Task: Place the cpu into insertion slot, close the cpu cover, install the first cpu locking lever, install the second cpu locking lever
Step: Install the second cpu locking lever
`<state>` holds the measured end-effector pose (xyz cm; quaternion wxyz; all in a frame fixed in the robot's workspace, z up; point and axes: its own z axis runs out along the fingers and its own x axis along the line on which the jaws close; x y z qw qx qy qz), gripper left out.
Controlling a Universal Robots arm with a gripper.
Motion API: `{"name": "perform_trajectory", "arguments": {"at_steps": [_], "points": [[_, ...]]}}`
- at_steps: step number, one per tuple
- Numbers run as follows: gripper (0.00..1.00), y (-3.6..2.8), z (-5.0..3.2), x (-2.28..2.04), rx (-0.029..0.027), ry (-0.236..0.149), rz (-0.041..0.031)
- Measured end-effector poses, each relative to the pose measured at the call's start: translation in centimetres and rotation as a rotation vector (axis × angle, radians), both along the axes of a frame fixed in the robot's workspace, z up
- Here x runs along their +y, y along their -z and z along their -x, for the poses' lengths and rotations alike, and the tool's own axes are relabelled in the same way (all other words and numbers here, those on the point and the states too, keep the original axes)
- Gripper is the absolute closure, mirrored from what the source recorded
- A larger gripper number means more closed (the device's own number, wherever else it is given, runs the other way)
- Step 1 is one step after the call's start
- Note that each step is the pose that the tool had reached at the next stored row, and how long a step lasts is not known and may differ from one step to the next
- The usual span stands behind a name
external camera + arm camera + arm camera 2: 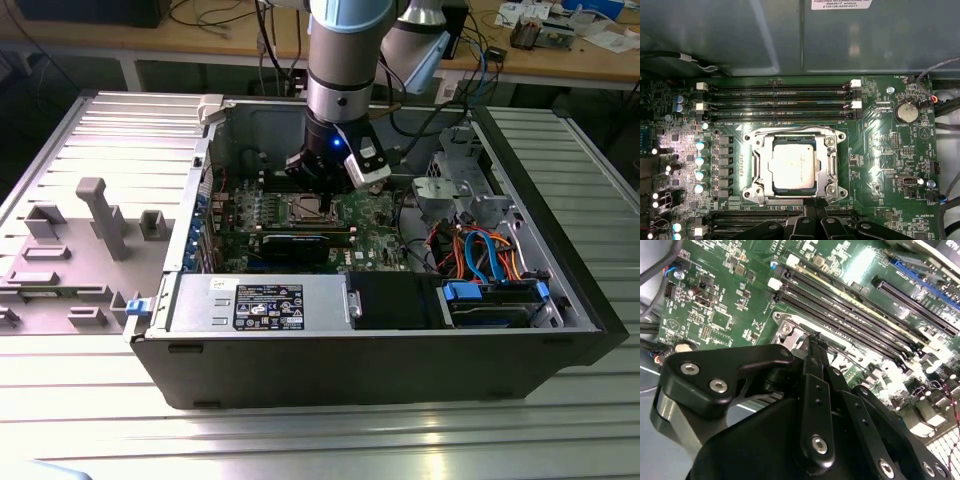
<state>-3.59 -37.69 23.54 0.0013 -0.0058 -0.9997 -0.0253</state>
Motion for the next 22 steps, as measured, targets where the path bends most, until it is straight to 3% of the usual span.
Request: {"name": "perform_trajectory", "arguments": {"at_steps": [3,13,16,17,19,21,22], "points": [[0.89,0.0,0.0,0.0,0.0059,0.0,-0.0001],[0.89,0.0,0.0,0.0,0.0068,0.0,-0.0001],[0.89,-0.48,0.0,0.0,0.0068,0.0,-0.0001],[0.89,-0.5,-0.01,-0.05,0.0068,0.0,-0.0047],[0.89,-0.43,0.16,-0.38,0.0071,0.0,-0.0312],[0.89,-0.35,0.18,-0.9,0.0182,0.0,-0.0324],[0.89,-0.32,0.18,-1.1,0.021,0.0,-0.0324]]}}
